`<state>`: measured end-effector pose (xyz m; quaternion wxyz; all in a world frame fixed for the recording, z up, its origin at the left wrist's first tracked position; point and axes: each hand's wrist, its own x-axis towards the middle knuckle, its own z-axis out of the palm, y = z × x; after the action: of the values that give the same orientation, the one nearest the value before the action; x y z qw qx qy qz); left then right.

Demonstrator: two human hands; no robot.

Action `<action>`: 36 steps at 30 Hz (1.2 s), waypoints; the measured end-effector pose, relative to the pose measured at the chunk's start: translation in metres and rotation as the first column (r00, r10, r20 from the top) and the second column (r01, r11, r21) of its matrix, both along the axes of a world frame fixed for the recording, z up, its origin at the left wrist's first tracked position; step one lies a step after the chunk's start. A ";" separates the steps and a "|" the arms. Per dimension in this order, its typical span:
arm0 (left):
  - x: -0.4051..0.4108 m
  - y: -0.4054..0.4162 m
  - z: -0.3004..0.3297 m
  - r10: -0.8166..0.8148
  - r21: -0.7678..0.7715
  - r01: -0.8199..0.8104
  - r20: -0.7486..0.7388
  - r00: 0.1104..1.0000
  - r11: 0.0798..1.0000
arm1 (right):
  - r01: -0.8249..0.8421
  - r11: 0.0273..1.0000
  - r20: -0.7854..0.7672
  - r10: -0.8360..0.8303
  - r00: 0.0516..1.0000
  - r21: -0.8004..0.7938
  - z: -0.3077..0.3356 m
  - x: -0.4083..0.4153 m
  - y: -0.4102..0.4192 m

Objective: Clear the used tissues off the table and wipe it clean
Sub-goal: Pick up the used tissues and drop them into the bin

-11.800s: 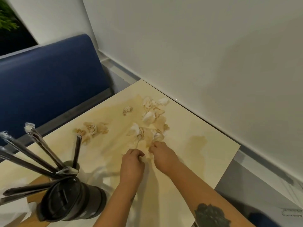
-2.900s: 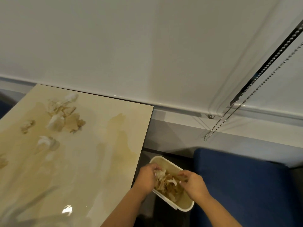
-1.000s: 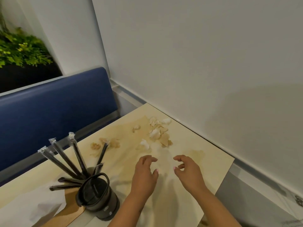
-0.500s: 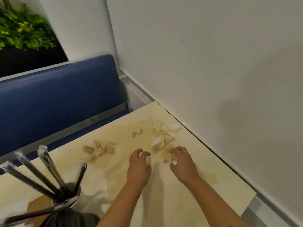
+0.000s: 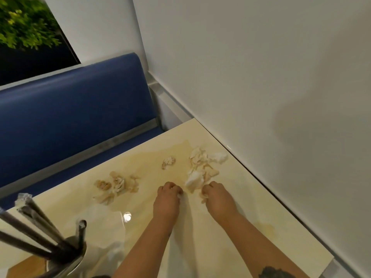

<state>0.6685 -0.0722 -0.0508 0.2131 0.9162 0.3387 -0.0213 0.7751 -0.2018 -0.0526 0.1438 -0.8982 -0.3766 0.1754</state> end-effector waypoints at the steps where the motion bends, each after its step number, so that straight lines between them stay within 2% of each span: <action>1: 0.000 0.001 -0.002 0.005 -0.001 -0.005 0.018 1.000 1.000 | 0.003 1.000 -0.004 -0.002 1.000 0.010 -0.002 0.000 0.000; 7: 0.000 0.002 -0.005 0.082 -0.089 -0.070 0.143 0.986 0.994 | 0.042 0.994 -0.080 -0.034 0.996 0.105 -0.005 0.003 -0.007; 11: -0.003 0.000 -0.001 0.108 -0.123 -0.083 0.211 0.971 0.989 | 0.172 0.965 -0.151 -0.144 0.978 0.195 0.001 0.001 -0.017; 17: -0.008 -0.015 0.012 0.076 -0.145 -0.037 0.278 0.958 0.989 | 0.301 0.907 -0.162 -0.263 0.951 0.294 0.016 -0.010 -0.040; 26: -0.036 -0.058 0.030 -0.078 -0.135 0.137 0.376 0.924 0.981 | 0.445 0.802 -0.166 -0.413 0.895 0.398 0.036 -0.057 -0.089; 29: -0.048 -0.078 0.034 -0.125 -0.146 0.195 0.391 0.912 0.970 | 0.504 0.772 -0.229 -0.449 0.864 0.388 0.043 -0.078 -0.106; 36: -0.077 -0.117 0.042 -0.233 -0.173 0.323 0.403 0.885 0.930 | 0.608 0.697 -0.252 -0.555 0.793 0.380 0.052 -0.126 -0.155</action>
<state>0.5916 -0.1892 -0.0092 0.3757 0.9105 0.1509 0.0839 0.6490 -0.3571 -0.0008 0.4135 -0.9018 -0.0935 0.0833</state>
